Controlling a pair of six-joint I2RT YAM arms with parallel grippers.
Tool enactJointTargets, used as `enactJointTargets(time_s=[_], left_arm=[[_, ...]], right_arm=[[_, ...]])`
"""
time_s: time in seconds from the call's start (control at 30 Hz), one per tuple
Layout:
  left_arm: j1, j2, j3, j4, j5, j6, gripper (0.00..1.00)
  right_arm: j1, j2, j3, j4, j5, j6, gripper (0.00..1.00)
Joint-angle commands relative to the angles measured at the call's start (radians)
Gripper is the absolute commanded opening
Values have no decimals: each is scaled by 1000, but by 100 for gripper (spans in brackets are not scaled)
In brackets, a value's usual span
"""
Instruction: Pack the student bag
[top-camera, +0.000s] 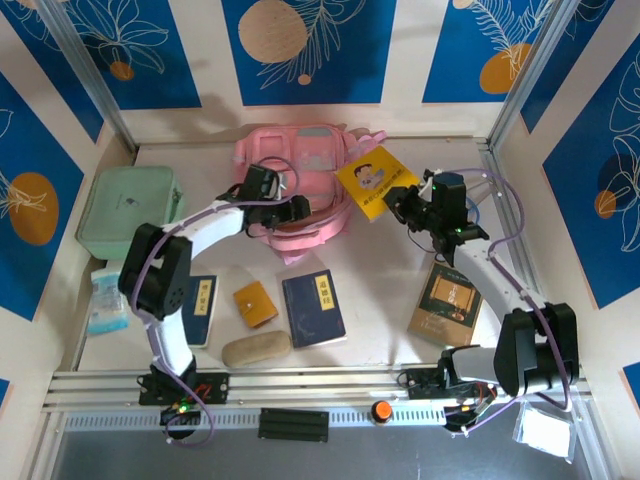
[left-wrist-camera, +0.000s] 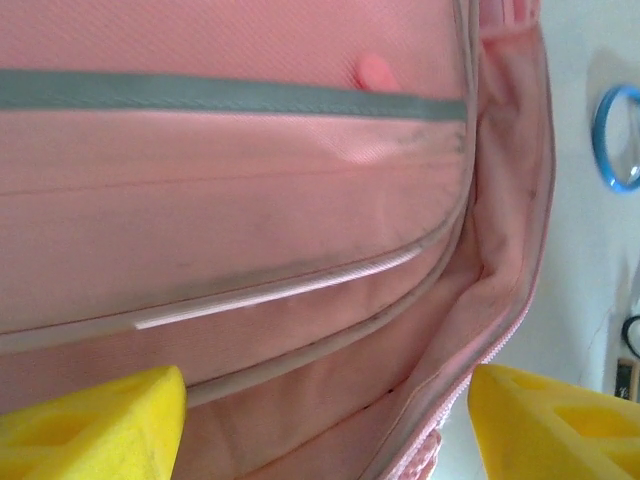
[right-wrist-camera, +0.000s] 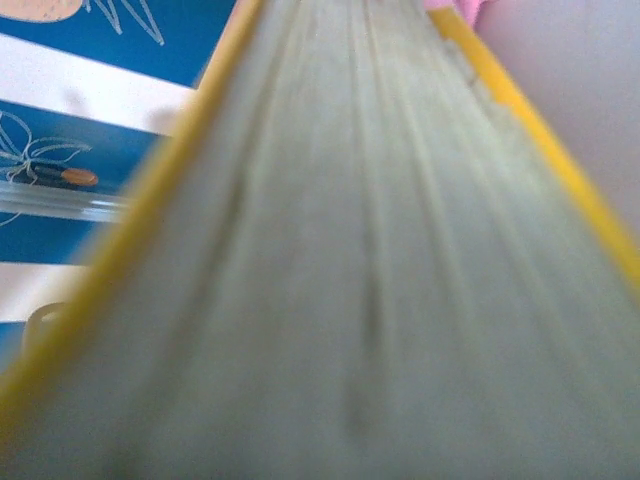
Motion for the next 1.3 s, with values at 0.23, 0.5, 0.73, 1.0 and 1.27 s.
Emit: enactJointTargets(time_s=[0.23,0.5,0.73,1.0,1.27], left_arm=[[-181,144,126,-54,20,-25,70],[-284,211,239,-61,68,-54,68],[-285,143,385,-337,-132,227,74],[-273,118,443,-525,-355,666,78],[-265,292,637,-648,-511,799,59]], right_arm=[[-95,-88,-30,-66,12,-39,0],[-123,-94,-36,-83,17,-33,0],[-149,-124,-43,-113,20,-50,0],[-161,-156,-62,-132,31,-60,0],[-162,-173,-71,-143,26,-57,0]])
